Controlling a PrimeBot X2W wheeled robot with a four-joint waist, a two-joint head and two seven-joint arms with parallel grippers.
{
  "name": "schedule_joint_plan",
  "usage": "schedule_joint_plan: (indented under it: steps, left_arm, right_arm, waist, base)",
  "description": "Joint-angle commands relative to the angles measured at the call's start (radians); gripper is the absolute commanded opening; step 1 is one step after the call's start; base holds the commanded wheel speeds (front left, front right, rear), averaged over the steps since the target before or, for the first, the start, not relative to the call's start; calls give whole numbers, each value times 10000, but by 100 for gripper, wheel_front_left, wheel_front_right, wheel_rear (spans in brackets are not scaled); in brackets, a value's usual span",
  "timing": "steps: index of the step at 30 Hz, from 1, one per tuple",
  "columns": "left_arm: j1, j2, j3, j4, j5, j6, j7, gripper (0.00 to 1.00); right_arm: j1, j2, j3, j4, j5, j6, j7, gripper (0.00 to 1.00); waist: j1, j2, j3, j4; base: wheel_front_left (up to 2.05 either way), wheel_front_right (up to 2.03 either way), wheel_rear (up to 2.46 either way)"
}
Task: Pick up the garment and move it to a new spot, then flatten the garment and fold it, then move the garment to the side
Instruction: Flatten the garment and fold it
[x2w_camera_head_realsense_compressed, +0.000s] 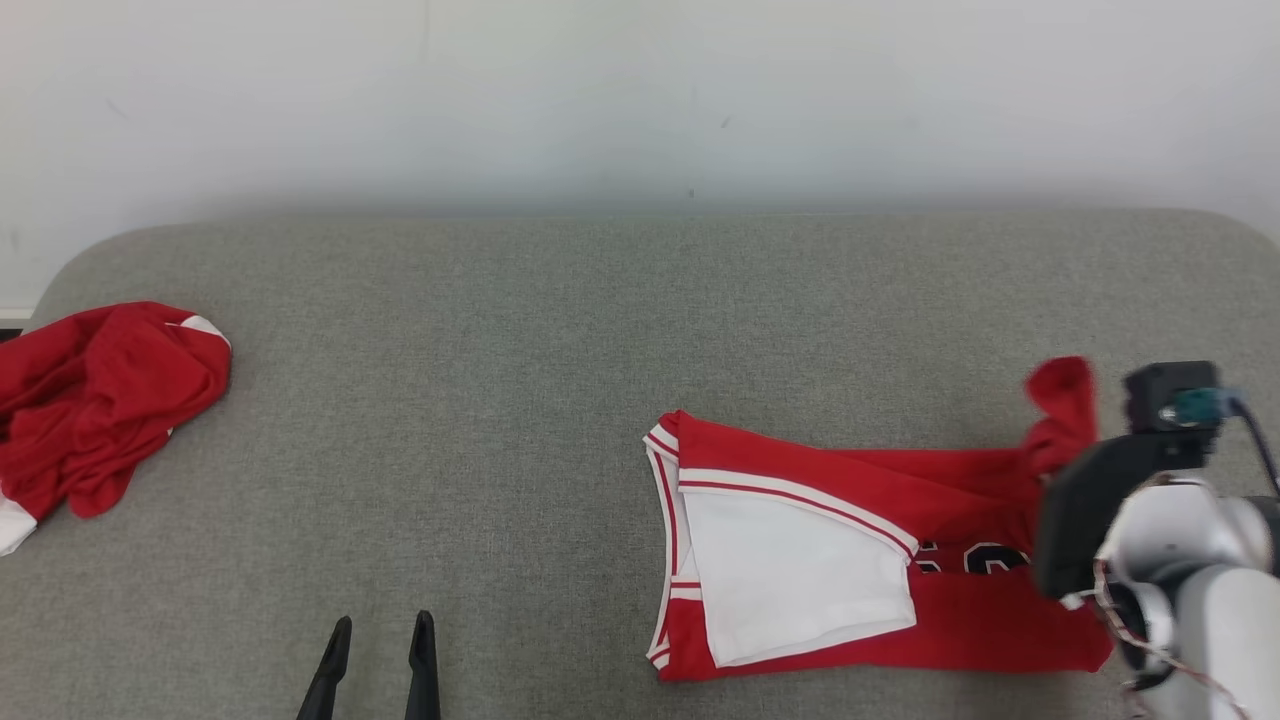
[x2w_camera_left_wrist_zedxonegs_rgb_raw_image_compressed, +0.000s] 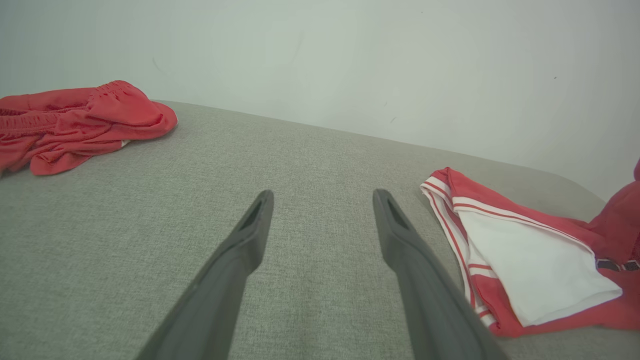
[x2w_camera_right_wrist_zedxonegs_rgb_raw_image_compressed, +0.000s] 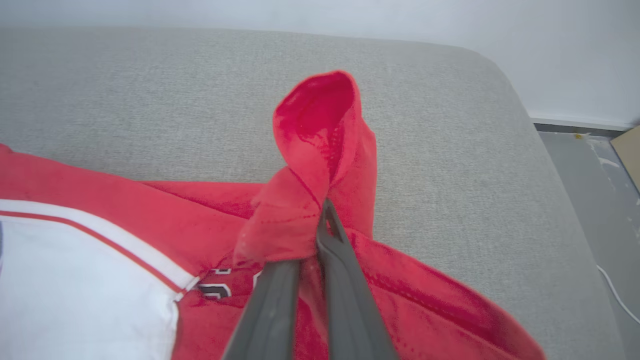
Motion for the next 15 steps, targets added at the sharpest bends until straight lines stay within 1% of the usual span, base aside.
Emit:
schedule_joint_plan:
  steps: [1,6,11,15]
  left_arm:
    - [61,-11,38,-20,-25,-11,-28,100]
    - [-174,-11,-23,38,-74,14,-28,100]
    - [-170,-11,-134,76,-189,50,-28,100]
    - [-118,-11,-208,105,-249,91,-28,100]
  right_arm:
    - [-3,116,402,-18,186,1,30,0]
    - [-340,398,1759,491,626,1,-108,0]
    - [-812,806,2583,1309,815,1,-478,0]
    - [-1095,939,3068,1950,901,1,-606,0]
  waist:
    - [1,0,22,0]
    - [1,0,69,149]
    - [1,0,63,384]
    - [1,0,49,566]
  base:
    - [0,0,0]
    - [0,0,0]
    - [0,0,0]
    - [0,0,0]
